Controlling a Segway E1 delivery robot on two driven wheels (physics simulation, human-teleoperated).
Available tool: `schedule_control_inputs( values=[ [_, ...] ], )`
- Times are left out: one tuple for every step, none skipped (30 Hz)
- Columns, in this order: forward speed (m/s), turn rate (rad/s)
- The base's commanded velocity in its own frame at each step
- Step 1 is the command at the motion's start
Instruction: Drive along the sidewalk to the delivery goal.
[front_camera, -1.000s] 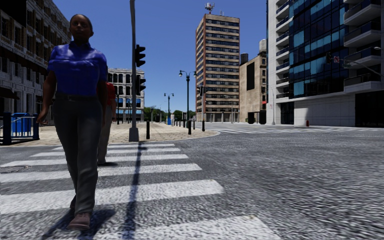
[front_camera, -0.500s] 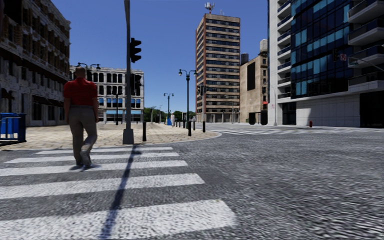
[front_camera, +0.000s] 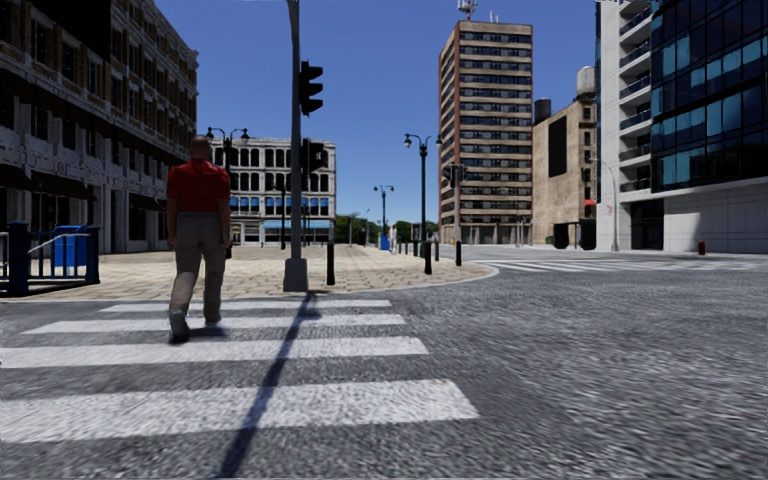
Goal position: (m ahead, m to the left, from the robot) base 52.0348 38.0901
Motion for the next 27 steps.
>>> schedule_control_inputs(
  values=[
    [1.33, 0.43],
    [1.33, 0.43],
    [1.33, 0.43],
    [1.33, 0.43],
    [1.33, 0.43],
    [1.33, 0.43],
    [1.33, 0.43],
    [1.33, 0.43],
    [1.33, 0.43],
    [1.33, 0.43],
    [1.33, 0.42],
    [1.33, 0.42],
    [1.33, 0.42],
    [1.33, 0.42],
    [1.33, 0.42],
    [1.33, 0.42],
    [1.33, 0.42],
    [1.33, 0.42],
    [1.33, 0.42],
    [1.33, 0.42],
    [1.33, 0.42],
    [1.33, 0.41],
    [1.33, 0.41],
    [1.33, 0.4],
    [1.33, 0.4],
    [1.33, 0.39],
    [1.33, 0.39]
  ],
)
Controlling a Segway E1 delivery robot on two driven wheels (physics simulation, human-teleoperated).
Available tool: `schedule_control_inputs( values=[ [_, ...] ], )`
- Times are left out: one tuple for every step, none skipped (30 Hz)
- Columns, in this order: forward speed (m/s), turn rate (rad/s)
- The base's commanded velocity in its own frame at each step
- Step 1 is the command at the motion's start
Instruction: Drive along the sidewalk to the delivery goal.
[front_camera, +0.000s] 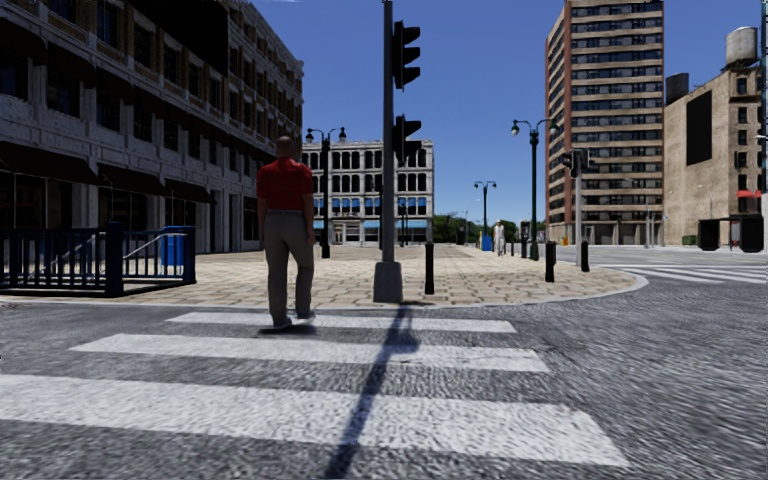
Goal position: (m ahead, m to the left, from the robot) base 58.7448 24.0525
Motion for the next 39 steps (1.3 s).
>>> schedule_control_inputs(
  values=[
    [1.33, 0.39],
    [1.33, 0.36],
    [1.33, 0.3],
    [1.33, 0.3],
    [1.33, 0.25],
    [1.33, 0.24],
    [1.33, 0.24],
    [1.33, 0.24],
    [1.33, 0.24],
    [1.33, 0.24],
    [1.33, 0.24],
    [1.33, 0.24],
    [1.33, 0.24],
    [1.33, 0.24],
    [1.33, 0.24],
    [1.33, 0.24],
    [1.33, 0.24],
    [1.33, 0.26],
    [1.33, 0.31],
    [1.33, 0.34],
    [1.33, 0.34],
    [1.33, 0.34],
    [1.33, 0.36],
    [1.33, 0.37],
    [1.33, 0.38],
    [1.33, 0.38],
    [1.33, 0.38],
    [1.33, 0.39],
    [1.33, 0.39],
    [1.33, 0.39],
    [1.33, 0.39],
    [1.33, 0.39],
    [1.33, 0.39],
    [1.33, 0.39],
    [1.33, 0.39],
    [1.33, 0.39],
    [1.33, 0.39],
    [1.33, 0.39],
    [1.33, 0.39]
  ],
)
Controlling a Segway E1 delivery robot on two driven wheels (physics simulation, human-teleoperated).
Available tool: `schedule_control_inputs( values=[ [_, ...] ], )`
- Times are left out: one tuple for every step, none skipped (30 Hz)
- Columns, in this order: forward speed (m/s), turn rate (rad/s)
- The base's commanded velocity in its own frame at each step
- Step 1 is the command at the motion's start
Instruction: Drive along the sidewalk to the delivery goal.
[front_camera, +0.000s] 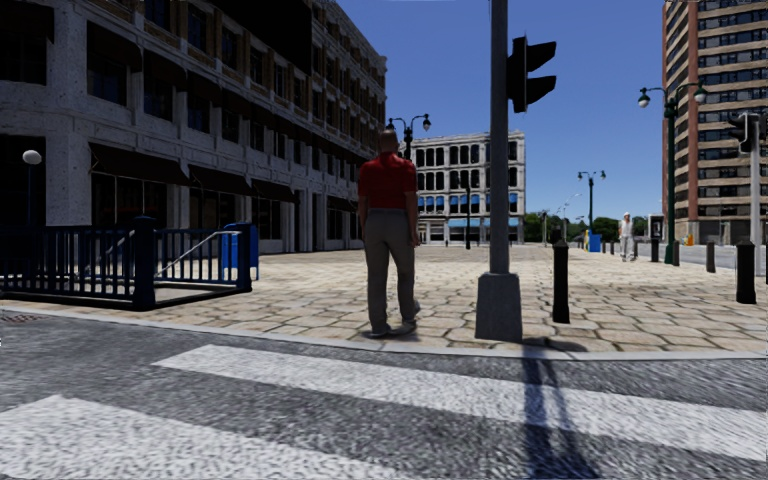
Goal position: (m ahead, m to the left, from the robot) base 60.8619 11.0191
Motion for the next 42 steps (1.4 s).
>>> schedule_control_inputs(
  values=[
    [1.33, 0.29],
    [1.33, 0.2],
    [1.33, 0.18],
    [1.33, 0.18],
    [1.33, 0.11],
    [1.33, 0.05],
    [1.33, 0.02],
    [1.33, 0.0],
    [1.33, 0.0],
    [1.33, 0.0],
    [1.33, 0.0],
    [1.34, 0.0],
    [1.34, 0.0],
    [1.4, 0.0],
    [1.47, 0.0],
    [1.54, 0.0],
    [1.54, 0.0],
    [1.59, 0.0],
    [1.64, 0.0],
    [1.65, 0.0],
    [1.65, 0.0],
    [1.65, 0.0],
    [1.65, 0.0],
    [1.65, 0.0],
    [1.65, 0.0],
    [1.65, 0.0],
    [1.65, 0.0],
    [1.65, 0.0],
    [1.65, 0.0],
    [1.65, 0.0],
    [1.65, 0.0],
    [1.65, 0.0],
    [1.63, 0.0],
    [1.58, 0.0],
    [1.58, 0.0],
    [1.54, 0.0],
    [1.46, 0.0],
    [1.38, 0.0],
    [1.38, 0.0],
    [1.36, 0.0],
    [1.34, 0.0],
    [1.34, 0.0]
  ],
)
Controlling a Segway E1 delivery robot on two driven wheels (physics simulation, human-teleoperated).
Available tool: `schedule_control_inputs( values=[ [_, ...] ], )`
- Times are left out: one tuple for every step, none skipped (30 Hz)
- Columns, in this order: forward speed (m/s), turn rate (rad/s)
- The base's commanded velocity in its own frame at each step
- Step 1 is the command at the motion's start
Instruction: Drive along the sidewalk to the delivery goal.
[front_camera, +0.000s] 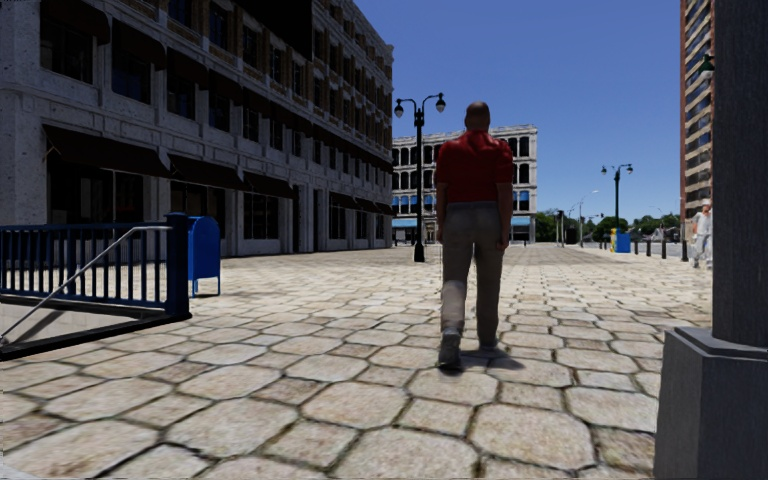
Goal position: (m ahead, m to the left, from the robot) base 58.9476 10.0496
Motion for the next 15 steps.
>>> schedule_control_inputs(
  values=[
    [1.34, 0.0],
    [1.33, 0.0],
    [1.33, 0.0],
    [1.32, -0.05],
    [1.32, -0.05],
    [1.32, -0.09],
    [1.32, -0.11],
    [1.32, -0.16],
    [1.32, -0.16],
    [1.32, -0.21],
    [1.32, -0.24],
    [1.31, -0.26],
    [1.31, -0.27],
    [1.31, -0.27],
    [1.31, -0.27]
  ],
)
